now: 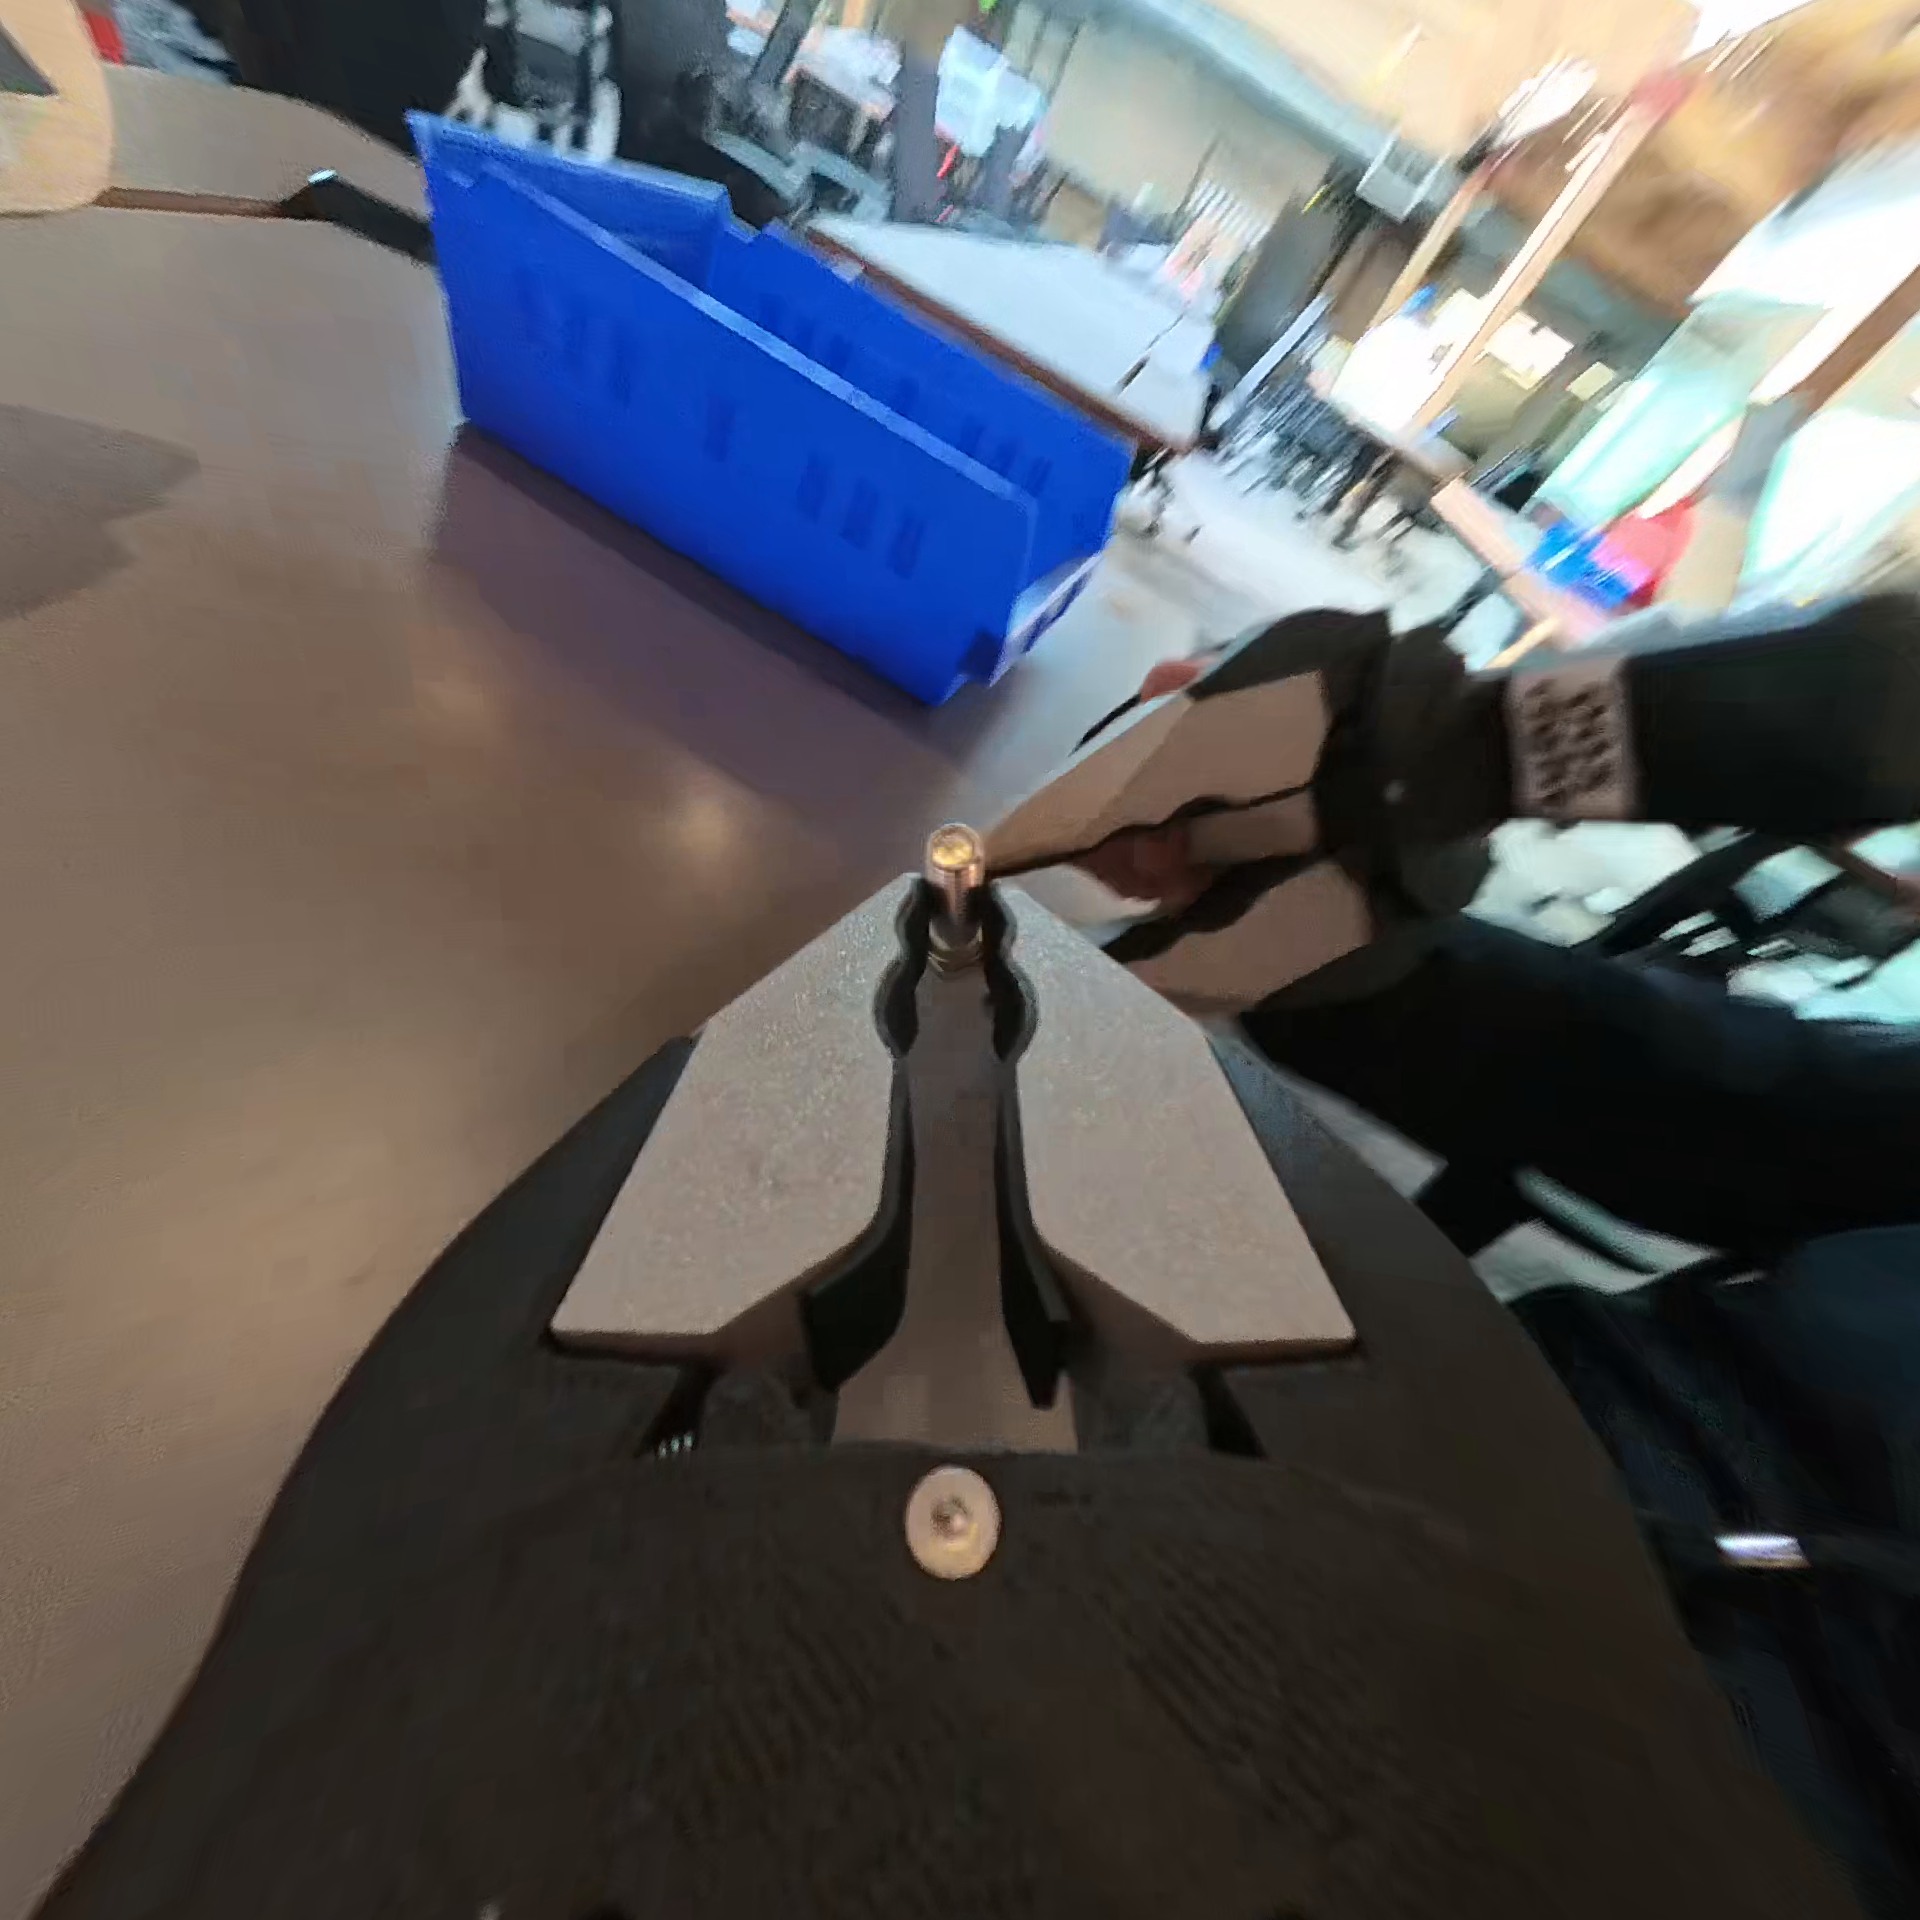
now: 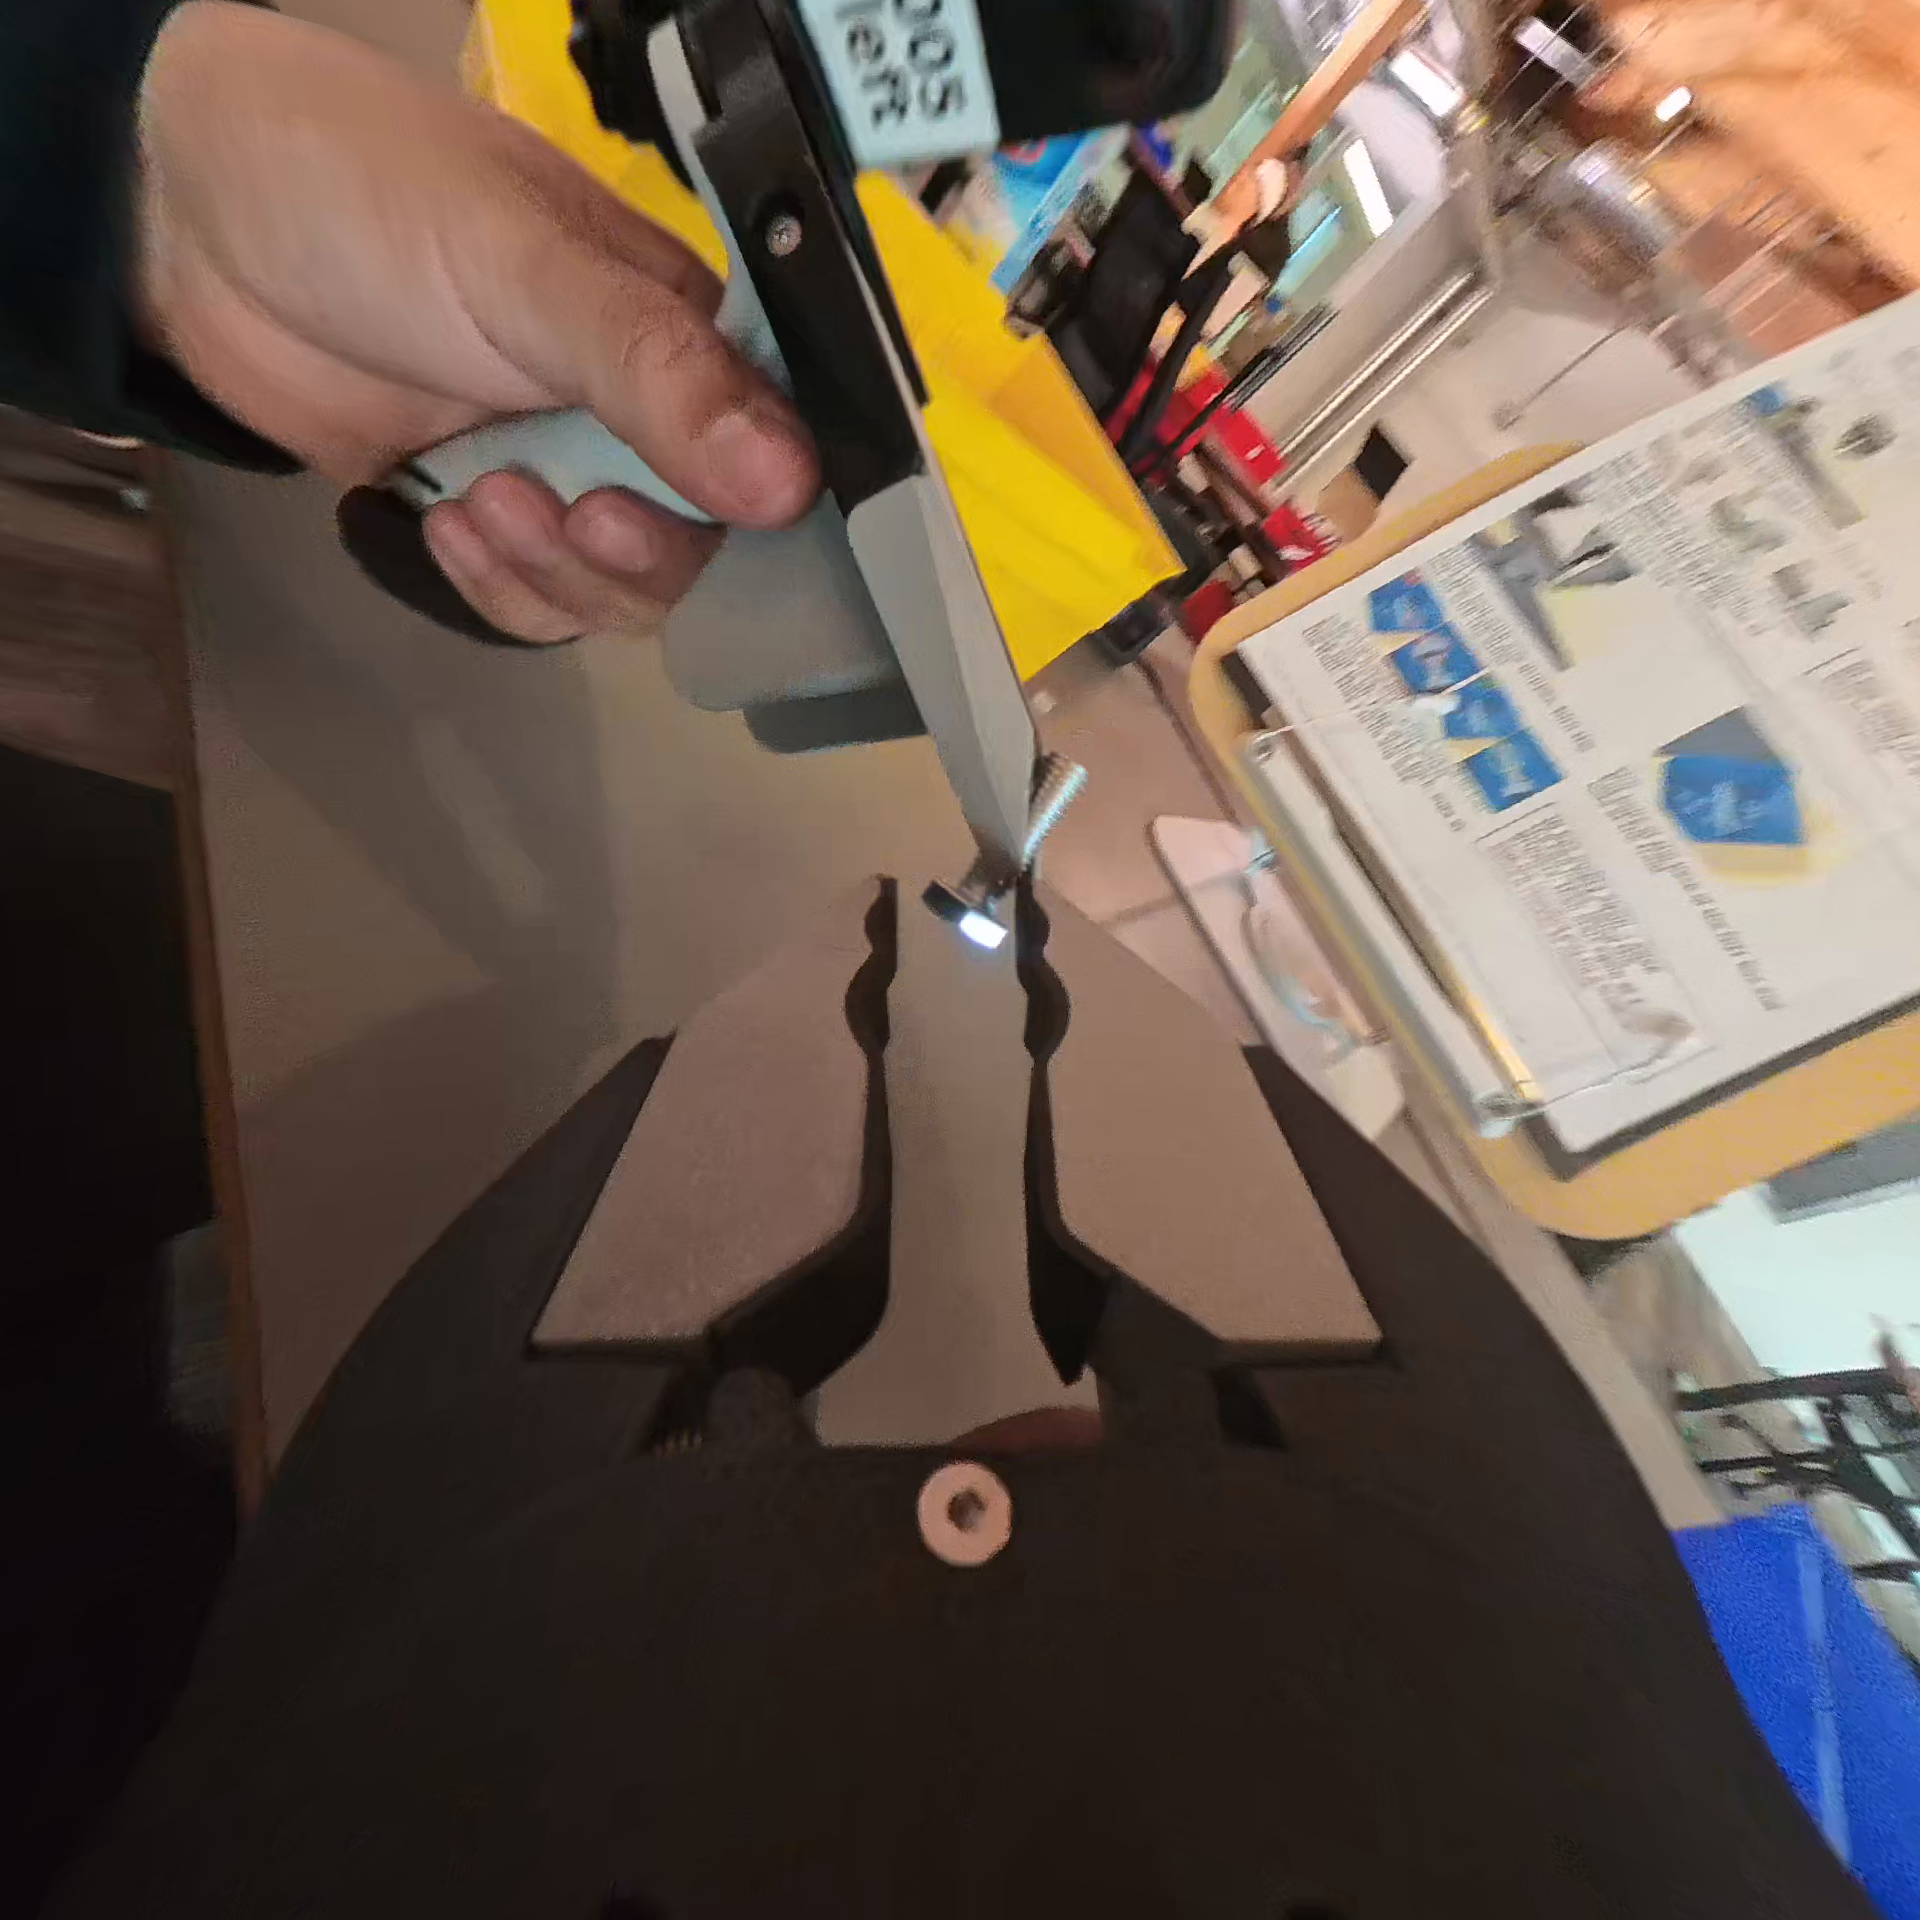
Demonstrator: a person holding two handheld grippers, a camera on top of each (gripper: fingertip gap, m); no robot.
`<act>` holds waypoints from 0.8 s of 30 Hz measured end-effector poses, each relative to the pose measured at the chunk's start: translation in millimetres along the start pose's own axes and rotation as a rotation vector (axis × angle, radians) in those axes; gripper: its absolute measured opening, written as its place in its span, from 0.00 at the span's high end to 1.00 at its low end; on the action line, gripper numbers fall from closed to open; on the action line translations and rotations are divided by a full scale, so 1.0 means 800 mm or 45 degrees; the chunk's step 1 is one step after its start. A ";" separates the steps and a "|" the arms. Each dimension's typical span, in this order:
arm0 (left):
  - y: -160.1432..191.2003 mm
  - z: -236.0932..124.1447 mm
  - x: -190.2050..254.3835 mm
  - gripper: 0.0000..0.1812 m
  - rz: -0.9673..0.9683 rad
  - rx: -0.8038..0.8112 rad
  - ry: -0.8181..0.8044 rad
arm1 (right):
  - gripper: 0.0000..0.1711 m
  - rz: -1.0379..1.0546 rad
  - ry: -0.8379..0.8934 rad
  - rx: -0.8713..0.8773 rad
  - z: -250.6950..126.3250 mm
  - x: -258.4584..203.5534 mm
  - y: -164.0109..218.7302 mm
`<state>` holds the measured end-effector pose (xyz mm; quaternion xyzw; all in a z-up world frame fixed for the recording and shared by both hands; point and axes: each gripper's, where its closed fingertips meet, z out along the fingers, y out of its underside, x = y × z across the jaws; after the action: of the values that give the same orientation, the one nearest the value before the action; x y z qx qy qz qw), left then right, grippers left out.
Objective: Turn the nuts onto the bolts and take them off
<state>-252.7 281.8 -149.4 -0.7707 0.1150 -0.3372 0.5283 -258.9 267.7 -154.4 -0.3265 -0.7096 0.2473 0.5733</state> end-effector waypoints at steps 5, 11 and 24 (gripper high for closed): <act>0.038 0.006 -0.037 0.96 0.285 -0.235 -0.293 | 0.89 0.288 -0.191 0.014 -0.001 0.001 0.016; 0.068 0.014 -0.067 0.96 0.408 -0.421 -0.454 | 0.92 0.539 -0.194 0.049 0.001 0.019 0.041; 0.070 -0.003 -0.082 0.69 0.403 -0.428 -0.608 | 0.89 0.627 -0.183 0.035 0.002 0.026 0.049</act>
<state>-292.8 291.9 -225.0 -0.8770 0.1604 -0.0372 0.4515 -256.4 309.5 -170.1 -0.4631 -0.6442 0.4117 0.4484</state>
